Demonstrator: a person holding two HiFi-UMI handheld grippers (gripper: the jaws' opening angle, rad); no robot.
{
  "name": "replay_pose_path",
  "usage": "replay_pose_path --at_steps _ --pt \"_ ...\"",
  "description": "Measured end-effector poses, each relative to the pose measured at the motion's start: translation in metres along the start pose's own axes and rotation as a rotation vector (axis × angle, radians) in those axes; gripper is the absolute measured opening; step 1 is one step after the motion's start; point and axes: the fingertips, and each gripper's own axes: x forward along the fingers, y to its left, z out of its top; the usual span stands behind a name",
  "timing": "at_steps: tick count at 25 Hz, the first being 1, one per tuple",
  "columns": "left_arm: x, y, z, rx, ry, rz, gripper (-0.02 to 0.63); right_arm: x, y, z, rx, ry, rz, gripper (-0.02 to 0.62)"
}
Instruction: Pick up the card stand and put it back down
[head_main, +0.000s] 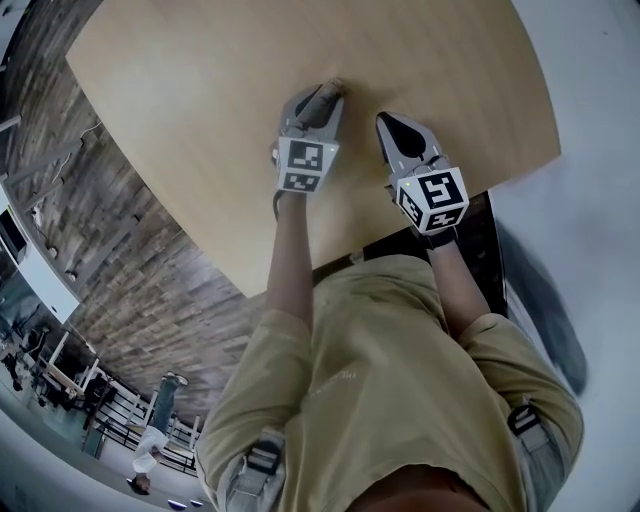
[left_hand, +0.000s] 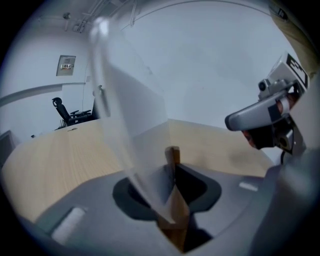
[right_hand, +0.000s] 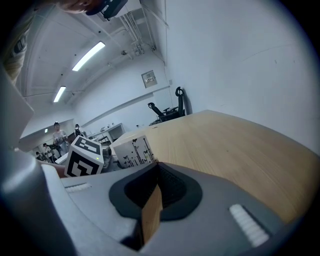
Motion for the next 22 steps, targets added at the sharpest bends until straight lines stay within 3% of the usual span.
replay_pose_path --at_steps 3,7,11,17,22 --pt "-0.003 -0.002 -0.003 -0.014 0.021 -0.005 0.063 0.0 0.002 0.006 0.001 -0.014 0.003 0.006" --pt "-0.02 -0.009 -0.002 -0.03 0.035 -0.014 0.05 -0.007 0.002 0.021 0.009 -0.051 -0.018 0.006" --pt "-0.049 -0.019 0.01 -0.038 0.025 0.01 0.044 -0.03 -0.002 0.036 0.023 -0.116 -0.114 0.006" --pt "-0.111 -0.05 0.056 -0.062 -0.079 0.012 0.044 -0.07 0.023 0.069 -0.01 -0.199 -0.12 0.006" --pt "-0.172 -0.053 0.097 -0.066 -0.151 0.11 0.044 -0.099 0.06 0.107 -0.074 -0.265 -0.093 0.006"
